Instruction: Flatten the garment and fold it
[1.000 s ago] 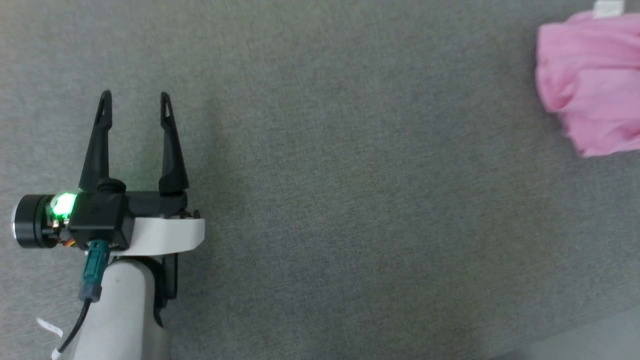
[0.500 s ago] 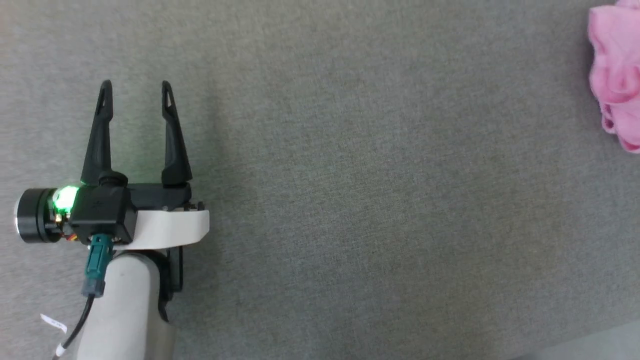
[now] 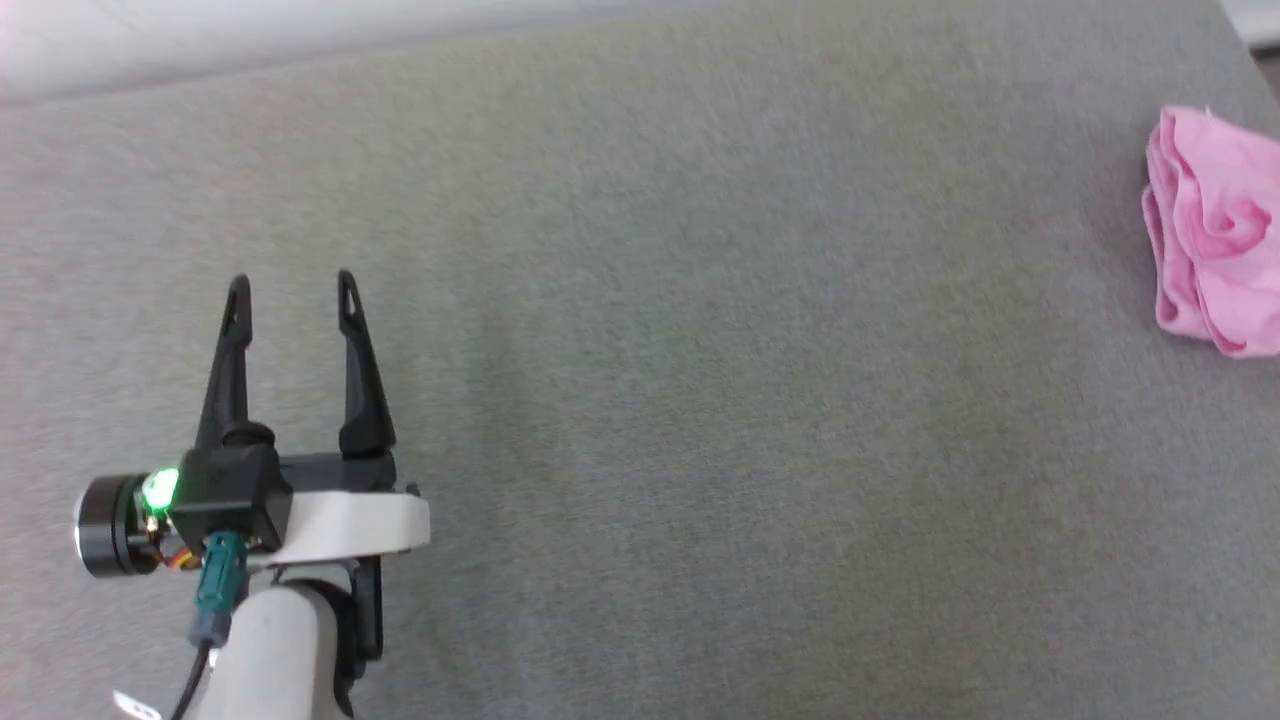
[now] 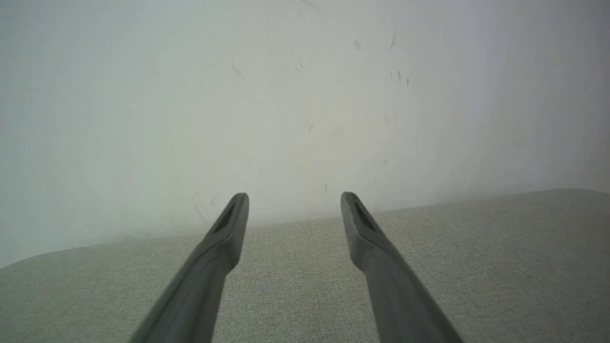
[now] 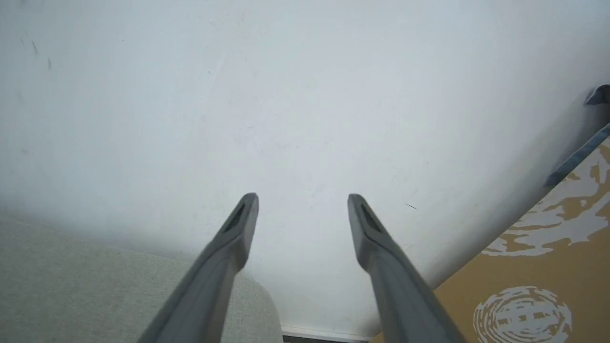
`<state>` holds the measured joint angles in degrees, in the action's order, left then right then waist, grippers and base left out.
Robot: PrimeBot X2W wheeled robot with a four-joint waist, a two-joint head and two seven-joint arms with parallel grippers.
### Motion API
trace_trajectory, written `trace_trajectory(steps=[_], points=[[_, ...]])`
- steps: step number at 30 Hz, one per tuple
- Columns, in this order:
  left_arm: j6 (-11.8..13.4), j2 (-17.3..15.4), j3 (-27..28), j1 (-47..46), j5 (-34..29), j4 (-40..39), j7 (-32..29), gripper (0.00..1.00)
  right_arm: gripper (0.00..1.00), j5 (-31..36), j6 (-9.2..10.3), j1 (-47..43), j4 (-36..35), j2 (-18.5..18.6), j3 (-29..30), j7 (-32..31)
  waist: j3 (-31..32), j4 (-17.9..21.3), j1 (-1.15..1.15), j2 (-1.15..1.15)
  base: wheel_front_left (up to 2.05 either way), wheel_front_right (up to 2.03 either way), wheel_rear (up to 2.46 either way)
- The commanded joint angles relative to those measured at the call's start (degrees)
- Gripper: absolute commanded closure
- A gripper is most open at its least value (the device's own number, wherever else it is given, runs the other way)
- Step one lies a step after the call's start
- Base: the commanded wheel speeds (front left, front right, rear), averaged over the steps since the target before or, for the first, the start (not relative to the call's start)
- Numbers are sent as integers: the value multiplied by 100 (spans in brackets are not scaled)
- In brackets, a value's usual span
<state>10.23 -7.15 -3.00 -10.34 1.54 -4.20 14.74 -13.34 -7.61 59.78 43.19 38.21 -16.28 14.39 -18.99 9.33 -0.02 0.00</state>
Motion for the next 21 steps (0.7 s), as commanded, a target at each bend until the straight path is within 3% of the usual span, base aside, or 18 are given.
trace_trajectory(steps=[1, 7, 12, 16, 21], points=[[46, 44, 33, 111, 16, 20, 26, 0, 0, 72, 12, -273, -259, -273, 249, 50, 439, -360, 2, 0, 0, 0, 0], [9, 92, 79, 270, 30, 96, 26, 0, 0, 358, 12, -1551, -2051, -1221, 1228, 59, 692, -606, 2, 0, 0, 0, 0], [-34, 136, 97, 341, 34, 189, 26, 0, 0, 461, 12, -2741, -3124, -2036, 1686, 60, 851, -768, 2, 0, 0, 0, 0], [-24, 185, 85, 432, 12, 244, 26, 0, 0, 483, 12, -3603, -3477, -2579, 1753, 60, 1014, -837, 2, 0, 0, 0, 0], [-11, 217, 101, 561, 11, 361, 26, 0, 0, 401, 12, -4303, -3597, -2955, 1770, 60, 1213, -871, 2, 0, 0, 0, 0]])
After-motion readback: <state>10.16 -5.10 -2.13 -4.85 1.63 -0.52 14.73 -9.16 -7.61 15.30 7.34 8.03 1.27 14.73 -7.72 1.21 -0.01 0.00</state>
